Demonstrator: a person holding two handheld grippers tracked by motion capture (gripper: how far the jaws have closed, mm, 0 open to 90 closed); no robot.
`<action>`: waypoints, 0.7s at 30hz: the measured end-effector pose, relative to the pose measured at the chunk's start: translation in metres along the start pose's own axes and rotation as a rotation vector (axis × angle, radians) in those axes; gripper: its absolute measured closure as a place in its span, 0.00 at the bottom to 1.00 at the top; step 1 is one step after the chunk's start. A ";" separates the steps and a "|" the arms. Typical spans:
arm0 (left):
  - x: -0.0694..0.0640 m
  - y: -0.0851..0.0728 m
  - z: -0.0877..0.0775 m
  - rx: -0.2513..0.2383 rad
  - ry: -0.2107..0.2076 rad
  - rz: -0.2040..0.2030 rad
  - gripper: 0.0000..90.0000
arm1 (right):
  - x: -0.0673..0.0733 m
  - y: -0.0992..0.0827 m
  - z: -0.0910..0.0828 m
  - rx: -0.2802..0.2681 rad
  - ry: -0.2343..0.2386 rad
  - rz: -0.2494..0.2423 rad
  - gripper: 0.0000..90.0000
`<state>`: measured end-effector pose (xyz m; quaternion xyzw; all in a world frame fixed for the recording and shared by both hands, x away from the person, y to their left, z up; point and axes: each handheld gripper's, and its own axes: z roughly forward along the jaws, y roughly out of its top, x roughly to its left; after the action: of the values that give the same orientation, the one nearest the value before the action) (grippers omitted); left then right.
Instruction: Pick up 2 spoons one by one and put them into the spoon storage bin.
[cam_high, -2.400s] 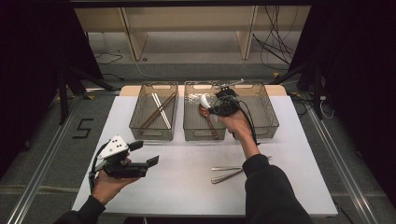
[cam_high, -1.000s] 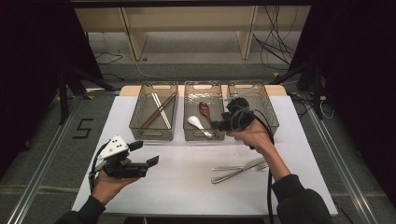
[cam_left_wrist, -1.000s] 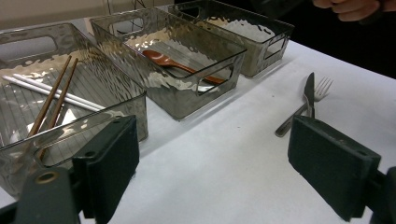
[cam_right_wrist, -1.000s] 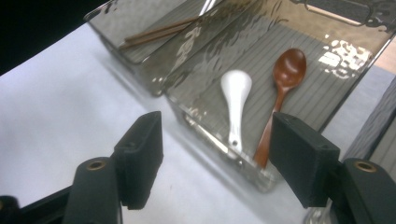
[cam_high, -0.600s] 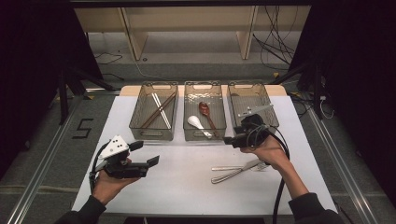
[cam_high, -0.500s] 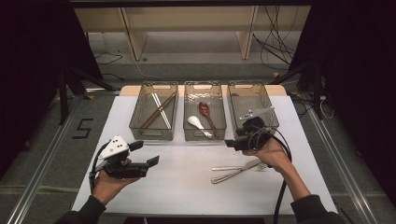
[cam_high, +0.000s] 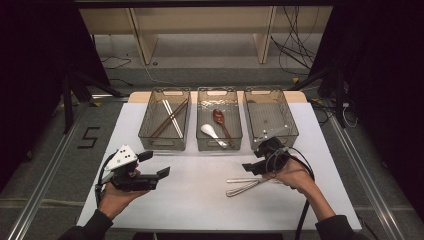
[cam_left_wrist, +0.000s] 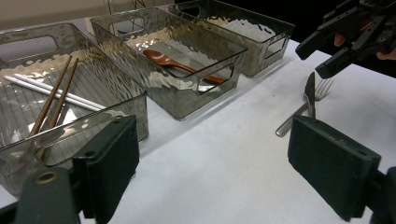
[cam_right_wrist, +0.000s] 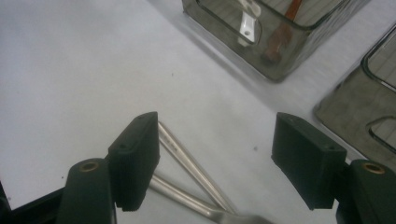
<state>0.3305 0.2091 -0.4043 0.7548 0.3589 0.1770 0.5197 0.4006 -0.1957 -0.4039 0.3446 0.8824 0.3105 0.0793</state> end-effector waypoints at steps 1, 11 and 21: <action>0.000 0.000 0.000 -0.001 0.000 0.000 0.18 | -0.001 -0.002 0.001 0.002 0.001 -0.003 0.37; 0.000 0.000 0.000 -0.001 0.001 0.001 0.18 | -0.006 -0.012 0.008 0.056 -0.032 0.011 0.44; 0.000 0.000 0.000 -0.001 -0.001 0.003 0.18 | -0.014 -0.019 0.013 0.080 -0.075 0.041 0.71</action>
<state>0.3304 0.2088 -0.4042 0.7552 0.3576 0.1775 0.5199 0.4049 -0.2090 -0.4261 0.3770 0.8832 0.2632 0.0921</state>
